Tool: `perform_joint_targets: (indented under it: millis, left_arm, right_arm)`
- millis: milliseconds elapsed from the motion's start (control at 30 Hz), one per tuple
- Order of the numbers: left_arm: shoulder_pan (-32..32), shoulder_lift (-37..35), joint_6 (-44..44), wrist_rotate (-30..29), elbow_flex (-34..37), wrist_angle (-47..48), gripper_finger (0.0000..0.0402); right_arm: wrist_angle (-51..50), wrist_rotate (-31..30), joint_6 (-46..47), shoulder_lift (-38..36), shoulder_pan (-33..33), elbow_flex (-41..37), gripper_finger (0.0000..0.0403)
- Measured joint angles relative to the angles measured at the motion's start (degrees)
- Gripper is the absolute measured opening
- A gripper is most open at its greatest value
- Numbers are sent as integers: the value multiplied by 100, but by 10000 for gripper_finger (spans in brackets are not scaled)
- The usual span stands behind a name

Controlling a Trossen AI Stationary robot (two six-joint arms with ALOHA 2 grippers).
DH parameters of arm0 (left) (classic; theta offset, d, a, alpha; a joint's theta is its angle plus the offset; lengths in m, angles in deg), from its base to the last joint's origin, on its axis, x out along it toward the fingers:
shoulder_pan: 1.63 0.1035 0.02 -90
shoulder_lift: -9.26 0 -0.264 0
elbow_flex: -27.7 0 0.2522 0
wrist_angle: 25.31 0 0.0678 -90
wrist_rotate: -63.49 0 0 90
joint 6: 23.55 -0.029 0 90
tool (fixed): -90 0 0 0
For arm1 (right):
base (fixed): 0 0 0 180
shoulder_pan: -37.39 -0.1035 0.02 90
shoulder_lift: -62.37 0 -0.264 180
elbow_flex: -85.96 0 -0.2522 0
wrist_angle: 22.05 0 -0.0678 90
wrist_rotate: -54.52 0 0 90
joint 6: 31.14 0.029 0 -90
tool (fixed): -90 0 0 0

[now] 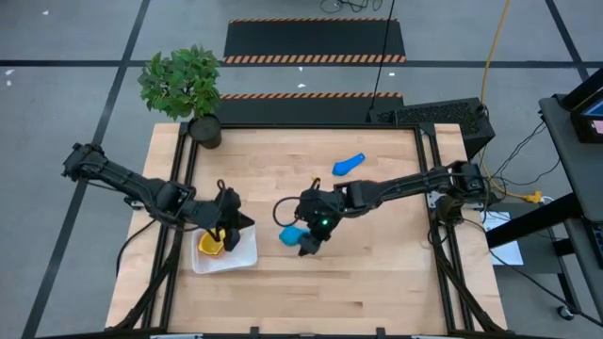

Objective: Nest measuring cups in basket
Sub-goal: Stack the light blue measuring cup on top of the yellow measuring cup in the white bin

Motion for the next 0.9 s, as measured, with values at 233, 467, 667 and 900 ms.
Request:
perform_joint_targets:
  millis: [233, 467, 667, 900]
  left_arm:
    - [120, 2, 250, -460, 0, 17, 5]
    - [240, 2, 537, -847, 0, 19, 17]
    - [340, 2, 453, -889, 0, 19, 4]
    - [355, 2, 419, -886, 0, 23, 22]
  right_arm:
    - [-1025, 102, -976, 1, 342, 0, 208]
    - [-1891, 65, -1638, 1, 605, 0, 208]
    - [-1880, 64, -1738, 0, 719, 0, 208]
    - [-1880, 54, -1434, 1, 819, 0, 208]
